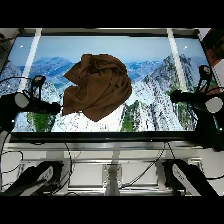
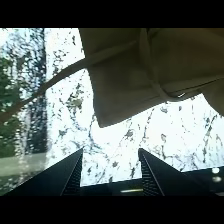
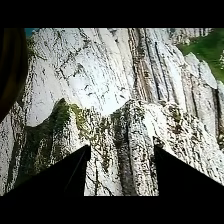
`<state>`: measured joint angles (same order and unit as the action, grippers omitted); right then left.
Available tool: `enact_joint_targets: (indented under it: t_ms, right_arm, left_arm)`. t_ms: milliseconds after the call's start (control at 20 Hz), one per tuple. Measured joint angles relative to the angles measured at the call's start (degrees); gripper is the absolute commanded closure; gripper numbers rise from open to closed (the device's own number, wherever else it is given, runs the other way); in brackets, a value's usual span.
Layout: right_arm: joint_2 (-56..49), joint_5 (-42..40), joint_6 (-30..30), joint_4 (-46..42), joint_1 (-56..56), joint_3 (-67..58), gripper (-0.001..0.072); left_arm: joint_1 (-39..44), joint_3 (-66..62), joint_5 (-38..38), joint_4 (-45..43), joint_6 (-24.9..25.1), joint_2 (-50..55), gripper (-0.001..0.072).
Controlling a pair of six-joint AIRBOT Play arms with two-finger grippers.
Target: Fold the clothes and pants, and hang the long-sleeved shirts on hangers.
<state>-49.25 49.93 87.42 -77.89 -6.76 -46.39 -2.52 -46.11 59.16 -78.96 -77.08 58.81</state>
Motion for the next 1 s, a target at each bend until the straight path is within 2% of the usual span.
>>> enact_joint_targets:
  t_ms: [100,200,250,400,700,900,1000]
  right_arm:
    - [0.0,-0.2,0.0,0.0,0.0,0.0,0.0256]
    - [0.0,-0.9,0.0,0.0,0.0,0.0,0.0255]
    - [0.0,-1.6,0.0,0.0,0.0,0.0,0.0254]
    - [0.0,-3.8,0.0,-0.1,0.0,0.0,0.0254]
    - [0.0,-6.0,0.1,-0.1,0.0,0.0,0.0254]
    - [0.0,-7.0,0.2,-0.1,0.0,0.0,0.0254]
    - [0.0,-7.2,0.2,-0.1,0.0,0.0,0.0254]
  left_arm:
    - [0.1,0.7,-2.3,3.6,-0.6,2.6,0.0262]
    - [0.2,1.1,-4.5,6.4,-1.5,5.0,0.0045]
    - [0.2,1.3,-5.4,7.4,-2.3,6.1,-0.0002]
    - [0.3,1.5,-6.7,9.0,-4.6,9.1,0.0002]
    - [0.3,1.6,-8.7,10.1,-12.8,12.9,0.0005]
    - [0.3,1.7,-9.4,10.2,-19.0,12.6,0.0014]
    - [0.3,1.7,-9.3,9.9,-20.3,10.8,0.0014]
